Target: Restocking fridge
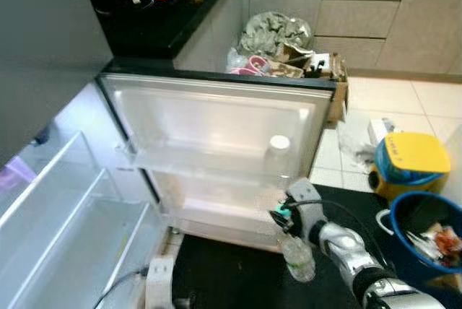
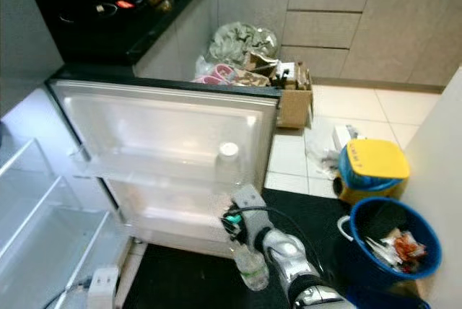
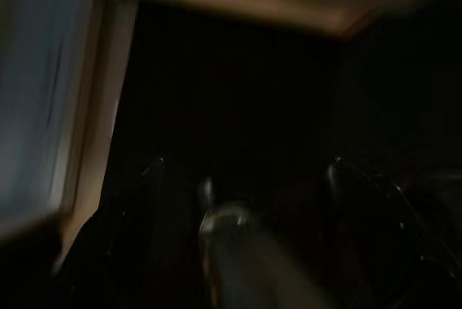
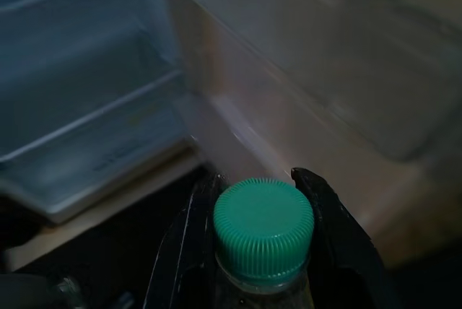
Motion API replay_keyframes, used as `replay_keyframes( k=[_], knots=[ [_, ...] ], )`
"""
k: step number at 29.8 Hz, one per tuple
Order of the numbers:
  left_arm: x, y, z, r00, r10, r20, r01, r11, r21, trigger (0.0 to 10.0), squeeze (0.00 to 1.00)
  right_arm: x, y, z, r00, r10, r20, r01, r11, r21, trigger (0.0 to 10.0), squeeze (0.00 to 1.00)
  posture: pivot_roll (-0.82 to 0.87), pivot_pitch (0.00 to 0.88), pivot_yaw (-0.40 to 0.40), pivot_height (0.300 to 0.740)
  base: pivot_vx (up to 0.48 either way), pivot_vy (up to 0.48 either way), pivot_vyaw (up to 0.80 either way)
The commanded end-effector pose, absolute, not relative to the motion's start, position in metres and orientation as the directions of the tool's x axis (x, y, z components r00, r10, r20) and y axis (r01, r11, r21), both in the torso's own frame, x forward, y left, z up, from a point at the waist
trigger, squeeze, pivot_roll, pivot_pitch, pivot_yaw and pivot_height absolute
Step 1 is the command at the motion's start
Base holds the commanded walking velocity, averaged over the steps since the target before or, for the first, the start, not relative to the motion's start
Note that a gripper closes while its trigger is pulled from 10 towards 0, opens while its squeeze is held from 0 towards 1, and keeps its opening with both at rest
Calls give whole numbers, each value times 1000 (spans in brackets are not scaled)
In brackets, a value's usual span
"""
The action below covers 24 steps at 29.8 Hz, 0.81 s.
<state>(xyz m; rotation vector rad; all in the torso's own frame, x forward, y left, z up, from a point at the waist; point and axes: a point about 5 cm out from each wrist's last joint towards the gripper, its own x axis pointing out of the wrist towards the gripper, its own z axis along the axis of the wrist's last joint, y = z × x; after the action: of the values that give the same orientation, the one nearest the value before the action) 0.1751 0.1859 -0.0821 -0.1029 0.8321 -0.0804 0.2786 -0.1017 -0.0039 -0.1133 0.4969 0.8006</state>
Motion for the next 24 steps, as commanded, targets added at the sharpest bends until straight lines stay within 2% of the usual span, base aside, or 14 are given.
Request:
replay_keyframes(
  k=[1,5,12,17,24],
  knots=[
    [176,188,-81,673,-113,-731,48,993,-110,10000,0,276,-84,1,533,730,-428,-777,622,93,10000,0,-55,0,11,740,0,0,0],
    [190,184,-74,704,-144,-695,108,990,-96,10000,0,276,-65,8,478,791,-382,-834,545,87,10000,0,-59,0,14,740,0,0,0],
    [202,177,-67,737,-182,-651,168,982,-84,10000,0,273,-52,10,462,810,-362,-853,517,68,10000,0,-59,0,14,740,0,0,0],
    [205,177,-65,749,-185,-636,178,981,-75,10000,0,274,-46,12,483,803,-349,-847,530,49,10000,0,-59,0,14,725,0,0,0],
    [203,179,-65,746,-181,-641,177,982,-72,10000,0,283,-55,18,537,780,-322,-816,577,35,10000,0,-55,0,17,705,0,0,0]
  ],
)
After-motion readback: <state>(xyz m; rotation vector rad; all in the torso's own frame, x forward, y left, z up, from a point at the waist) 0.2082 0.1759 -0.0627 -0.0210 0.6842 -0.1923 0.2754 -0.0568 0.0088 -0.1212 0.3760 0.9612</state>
